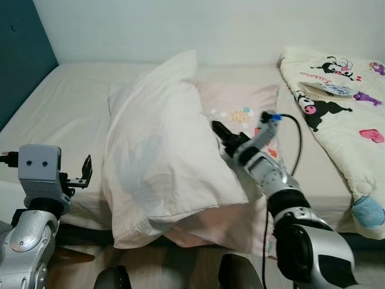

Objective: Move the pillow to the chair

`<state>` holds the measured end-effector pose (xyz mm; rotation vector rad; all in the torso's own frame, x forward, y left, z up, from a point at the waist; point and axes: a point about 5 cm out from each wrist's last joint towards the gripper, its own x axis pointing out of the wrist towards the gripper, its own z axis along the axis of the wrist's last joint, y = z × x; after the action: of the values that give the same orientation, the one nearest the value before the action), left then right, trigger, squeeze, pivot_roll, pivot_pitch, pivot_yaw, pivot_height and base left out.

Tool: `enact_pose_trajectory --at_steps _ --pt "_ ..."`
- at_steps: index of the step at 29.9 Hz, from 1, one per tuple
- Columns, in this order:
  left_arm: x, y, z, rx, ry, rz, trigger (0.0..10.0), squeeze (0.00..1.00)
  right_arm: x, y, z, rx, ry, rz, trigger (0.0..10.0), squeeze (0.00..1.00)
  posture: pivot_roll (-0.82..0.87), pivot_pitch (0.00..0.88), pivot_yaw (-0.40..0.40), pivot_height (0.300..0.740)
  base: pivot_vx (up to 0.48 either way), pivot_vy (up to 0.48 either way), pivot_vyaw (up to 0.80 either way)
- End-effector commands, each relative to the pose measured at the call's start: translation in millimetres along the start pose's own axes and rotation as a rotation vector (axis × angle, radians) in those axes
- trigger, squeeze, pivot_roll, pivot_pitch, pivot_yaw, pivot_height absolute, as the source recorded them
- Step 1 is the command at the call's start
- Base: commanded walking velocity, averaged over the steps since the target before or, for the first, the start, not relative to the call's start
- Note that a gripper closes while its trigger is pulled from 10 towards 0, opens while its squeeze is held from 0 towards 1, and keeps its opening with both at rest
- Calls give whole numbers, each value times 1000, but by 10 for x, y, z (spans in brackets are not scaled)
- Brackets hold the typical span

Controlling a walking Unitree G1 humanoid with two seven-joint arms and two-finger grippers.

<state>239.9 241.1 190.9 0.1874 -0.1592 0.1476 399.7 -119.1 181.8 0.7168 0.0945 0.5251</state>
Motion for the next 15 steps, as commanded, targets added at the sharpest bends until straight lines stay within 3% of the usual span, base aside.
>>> enact_pose_trajectory --at_steps 1,6,10,13,15 --pt "-30 34 9 21 14 -2 10000 0 34 54 -63 6 33 34 10000 0 87 121 -49 422 0 0 0" --pt "-101 -58 26 36 28 -43 10000 0 118 182 -147 1 71 79 10000 0 93 131 -50 403 0 0 0" --pt "-120 -85 61 62 27 -59 10000 0 82 30 -434 -142 292 -150 10000 0 96 136 -54 403 0 0 0" --pt "-125 -84 70 57 30 -59 10000 0 103 64 -471 -143 326 -163 10000 0 94 136 -57 403 0 0 0" --pt "-130 -103 70 50 32 -64 10000 0 159 167 -463 -93 326 -127 10000 0 91 133 -56 403 0 0 0"
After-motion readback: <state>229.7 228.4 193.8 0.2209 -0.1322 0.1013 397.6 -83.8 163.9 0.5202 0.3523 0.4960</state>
